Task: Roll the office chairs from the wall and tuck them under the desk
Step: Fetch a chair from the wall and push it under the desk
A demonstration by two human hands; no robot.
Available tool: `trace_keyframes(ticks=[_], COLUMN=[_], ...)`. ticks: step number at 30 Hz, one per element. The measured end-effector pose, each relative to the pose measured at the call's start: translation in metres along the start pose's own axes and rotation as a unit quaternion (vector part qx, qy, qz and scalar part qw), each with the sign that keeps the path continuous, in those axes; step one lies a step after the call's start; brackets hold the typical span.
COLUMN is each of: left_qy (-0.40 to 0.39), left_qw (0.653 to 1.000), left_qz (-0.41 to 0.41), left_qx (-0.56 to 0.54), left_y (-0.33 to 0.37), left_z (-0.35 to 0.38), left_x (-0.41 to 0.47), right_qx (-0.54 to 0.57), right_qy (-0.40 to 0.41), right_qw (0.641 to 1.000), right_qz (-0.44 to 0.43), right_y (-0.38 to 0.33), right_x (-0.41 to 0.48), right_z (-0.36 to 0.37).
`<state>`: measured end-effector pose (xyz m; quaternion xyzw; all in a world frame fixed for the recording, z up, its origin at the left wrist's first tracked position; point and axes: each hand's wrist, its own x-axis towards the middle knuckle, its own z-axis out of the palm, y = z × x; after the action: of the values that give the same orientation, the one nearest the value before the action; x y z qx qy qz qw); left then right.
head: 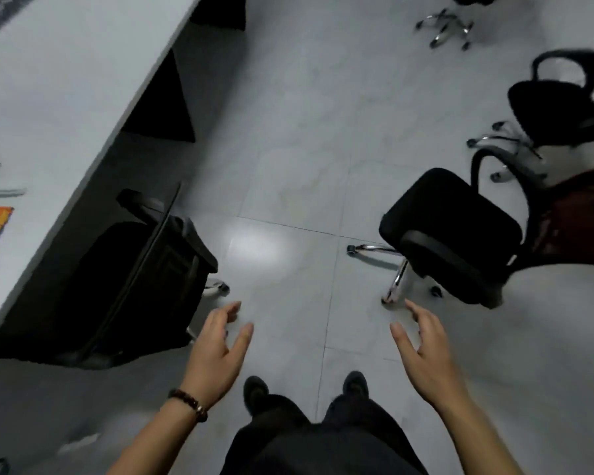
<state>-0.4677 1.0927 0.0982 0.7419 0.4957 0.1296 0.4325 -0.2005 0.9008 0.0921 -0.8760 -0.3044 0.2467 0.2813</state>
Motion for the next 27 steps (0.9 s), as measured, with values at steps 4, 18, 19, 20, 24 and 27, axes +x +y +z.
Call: trace_keyframes(ticks=[4, 18, 19, 20, 24, 27], left_qy=[-0.018, -0.077, -0.074, -0.071, -0.063, -0.060], left_qw=[0.997, 0.985, 0.984, 0.984, 0.983, 0.985], left_qz=[0.075, 0.150, 0.156, 0.162, 0.167, 0.153], left_qx=[-0.012, -0.032, -0.032, -0.032, -0.034, -0.041], left_y=[0.085, 0.320, 0.334, 0.346, 0.383, 0.403], left_z=[0.072, 0.374, 0.385, 0.392, 0.447, 0.496], left_x=[0.011, -0.064, -0.062, -0.060, -0.036, -0.006], right_qx=[0.057, 0.162, 0.168, 0.172, 0.180, 0.163], right_qy=[0.106, 0.213, 0.215, 0.216, 0.212, 0.188], right_qw=[0.991, 0.950, 0.948, 0.947, 0.949, 0.958], right_qz=[0.067, 0.160, 0.161, 0.162, 0.148, 0.139], right_y=[0.066, 0.320, 0.329, 0.336, 0.383, 0.420], right_x=[-0.029, -0.065, -0.060, -0.054, -0.006, 0.043], right_z=[-0.066, -0.290, -0.305, -0.316, -0.355, -0.378])
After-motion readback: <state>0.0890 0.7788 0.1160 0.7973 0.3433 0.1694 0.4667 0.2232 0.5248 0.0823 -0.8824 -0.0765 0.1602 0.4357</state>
